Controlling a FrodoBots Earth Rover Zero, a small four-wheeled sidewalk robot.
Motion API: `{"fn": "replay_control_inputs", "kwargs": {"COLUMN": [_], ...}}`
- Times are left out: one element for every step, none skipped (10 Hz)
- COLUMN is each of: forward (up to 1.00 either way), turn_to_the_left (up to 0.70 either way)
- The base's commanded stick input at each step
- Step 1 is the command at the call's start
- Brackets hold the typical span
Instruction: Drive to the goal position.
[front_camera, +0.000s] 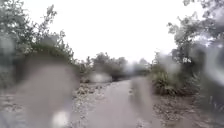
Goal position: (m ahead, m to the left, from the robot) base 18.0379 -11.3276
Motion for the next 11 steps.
{"fn": "replay_control_inputs", "kwargs": {"forward": [0.45,0.45,0.45,0.45,0.45,0.45,0.45,0.45,0.45,0.45,0.45], "turn_to_the_left": [0.00,0.00,0.00,0.00,0.00,0.00,0.00,0.00,0.00,0.00,0.00]}}
